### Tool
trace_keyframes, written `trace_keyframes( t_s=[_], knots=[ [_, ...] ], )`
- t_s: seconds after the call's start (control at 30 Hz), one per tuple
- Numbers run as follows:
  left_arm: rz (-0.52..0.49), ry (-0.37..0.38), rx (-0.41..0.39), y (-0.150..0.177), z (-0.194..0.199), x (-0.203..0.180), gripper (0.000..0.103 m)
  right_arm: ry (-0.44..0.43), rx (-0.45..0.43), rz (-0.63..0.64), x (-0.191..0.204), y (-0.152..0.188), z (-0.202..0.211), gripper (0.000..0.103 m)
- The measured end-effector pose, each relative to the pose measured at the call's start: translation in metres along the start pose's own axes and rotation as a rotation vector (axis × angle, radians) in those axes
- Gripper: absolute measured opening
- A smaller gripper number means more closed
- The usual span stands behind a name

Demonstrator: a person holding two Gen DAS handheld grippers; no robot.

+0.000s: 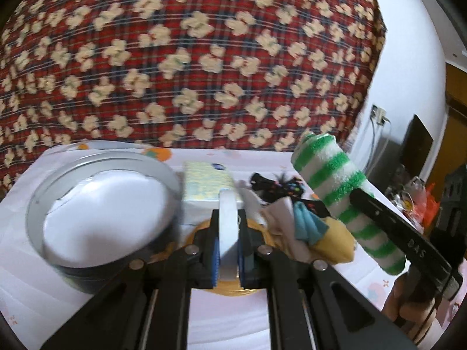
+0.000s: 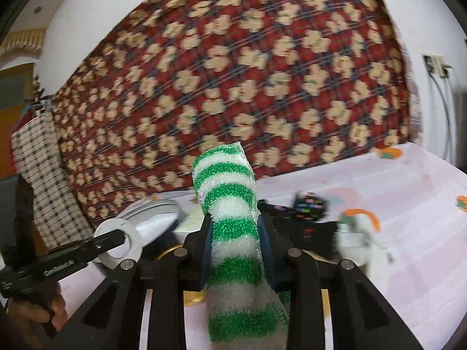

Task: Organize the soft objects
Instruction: 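Carry the striped sock with the right gripper over the metal tin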

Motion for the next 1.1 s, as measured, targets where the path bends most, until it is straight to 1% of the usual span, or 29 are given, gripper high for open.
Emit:
trace_keyframes(
  t_s=[0.13, 0.27, 0.47, 0.6, 0.83, 1.1],
  knots=[
    [-0.003, -0.051, -0.020, -0.001, 0.011, 0.015, 0.007, -0.063, 0.014, 0.015, 0.031, 0.005, -0.003, 0.032],
    [0.014, -0.099, -0.040, -0.005, 0.020, 0.035, 0.007, -0.124, 0.031, 0.039, 0.064, 0.007, -0.009, 0.032],
    [0.062, -0.148, -0.063, -0.011, 0.028, 0.066, 0.007, -0.187, 0.017, 0.079, 0.110, 0.001, -0.021, 0.032],
    [0.075, -0.179, -0.075, -0.017, 0.031, 0.083, 0.007, -0.208, 0.018, 0.086, 0.132, -0.002, -0.032, 0.032],
    [0.084, -0.225, -0.093, -0.027, 0.036, 0.107, 0.007, -0.221, 0.030, 0.090, 0.153, -0.003, -0.050, 0.032],
    [0.111, -0.280, -0.095, -0.035, 0.031, 0.139, 0.007, -0.218, 0.045, 0.109, 0.180, -0.004, -0.079, 0.032]
  ],
)
Point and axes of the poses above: each gripper's, at about its wrist camera, not at the fingertips, and z roughly against the way its jaws point, x to its left, y to its underside, the point moved 5 cm from there along -z, roughly the way its jaws point, and after that the axes turned 11 degrees about y, right-handed, at the moved point
